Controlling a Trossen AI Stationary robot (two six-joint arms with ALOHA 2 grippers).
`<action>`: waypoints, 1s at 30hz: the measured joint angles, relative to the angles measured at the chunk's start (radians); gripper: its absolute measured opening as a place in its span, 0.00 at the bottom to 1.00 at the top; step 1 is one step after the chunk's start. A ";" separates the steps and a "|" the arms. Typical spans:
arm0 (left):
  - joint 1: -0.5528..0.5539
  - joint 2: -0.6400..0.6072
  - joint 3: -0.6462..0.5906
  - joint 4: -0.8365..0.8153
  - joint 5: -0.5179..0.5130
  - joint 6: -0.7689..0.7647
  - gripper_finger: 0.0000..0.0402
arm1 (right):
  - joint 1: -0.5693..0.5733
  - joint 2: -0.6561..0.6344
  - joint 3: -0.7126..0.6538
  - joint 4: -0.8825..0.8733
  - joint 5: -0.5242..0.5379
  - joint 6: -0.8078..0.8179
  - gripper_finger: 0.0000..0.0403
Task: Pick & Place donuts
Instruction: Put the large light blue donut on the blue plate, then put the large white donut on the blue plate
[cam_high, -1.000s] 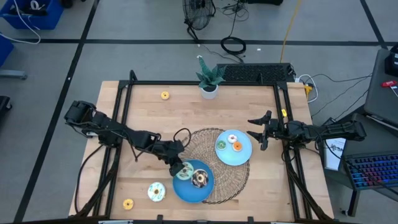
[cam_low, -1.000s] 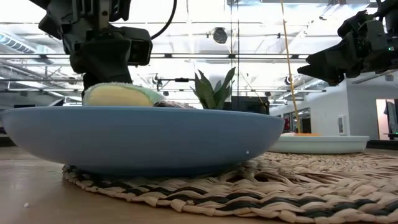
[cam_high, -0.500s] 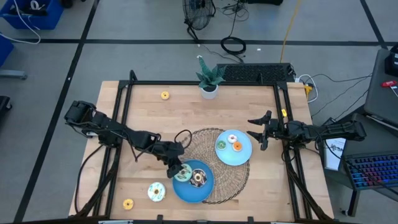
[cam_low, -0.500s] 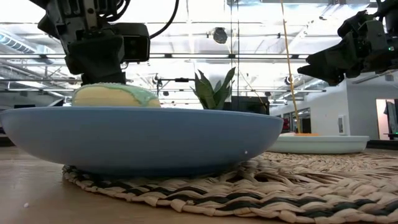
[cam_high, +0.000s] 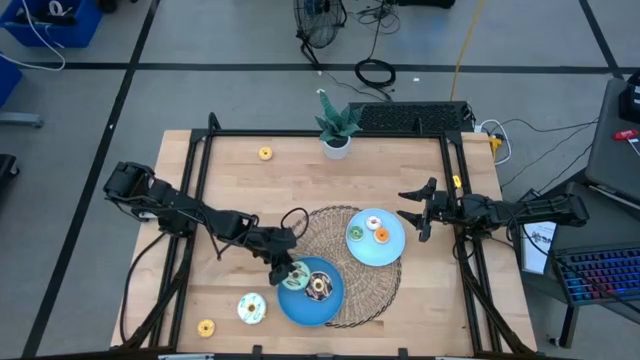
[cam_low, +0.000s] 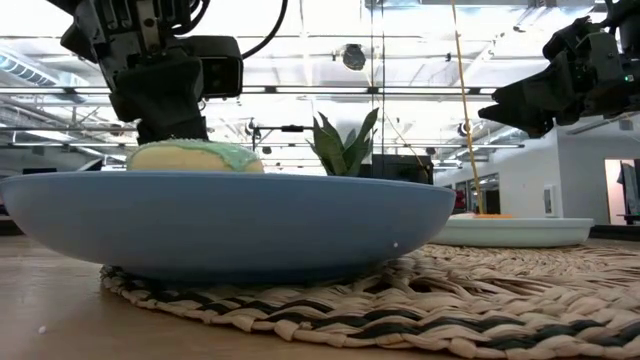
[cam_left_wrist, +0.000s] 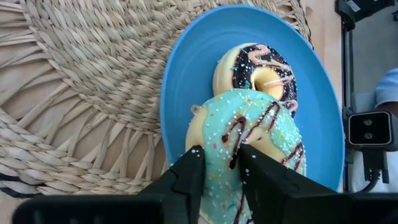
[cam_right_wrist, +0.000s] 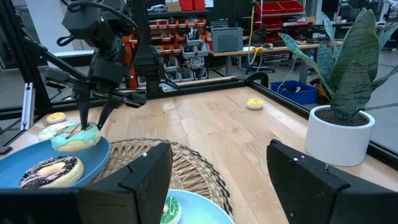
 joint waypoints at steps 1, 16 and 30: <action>0.000 0.000 0.000 0.000 0.000 0.000 0.28 | 0.000 0.000 0.000 0.000 0.000 0.000 0.60; 0.016 -0.030 -0.001 0.009 0.067 0.096 0.62 | 0.000 0.000 0.000 0.000 0.000 0.000 0.60; -0.021 -0.245 0.000 0.011 0.053 0.188 0.61 | 0.000 0.000 0.000 0.000 0.000 0.000 0.60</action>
